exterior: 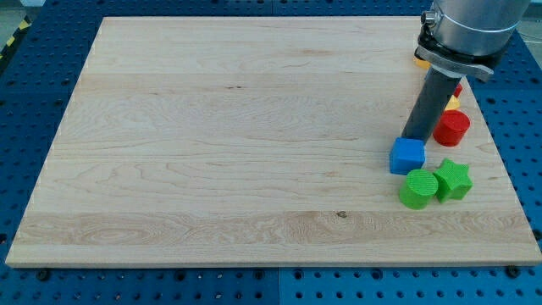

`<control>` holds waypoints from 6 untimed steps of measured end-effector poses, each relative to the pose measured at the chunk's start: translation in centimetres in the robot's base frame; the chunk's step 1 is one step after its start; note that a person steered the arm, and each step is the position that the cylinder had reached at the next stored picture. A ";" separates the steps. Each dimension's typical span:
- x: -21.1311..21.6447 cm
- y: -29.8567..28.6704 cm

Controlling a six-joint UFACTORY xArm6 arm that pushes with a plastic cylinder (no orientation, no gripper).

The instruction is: Slightly push the red circle to the right

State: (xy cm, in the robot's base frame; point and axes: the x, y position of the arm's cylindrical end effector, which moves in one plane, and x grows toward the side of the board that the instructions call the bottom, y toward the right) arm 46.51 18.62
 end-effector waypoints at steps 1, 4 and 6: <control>0.9 0.0; 0.4 -0.1; 0.3 4.6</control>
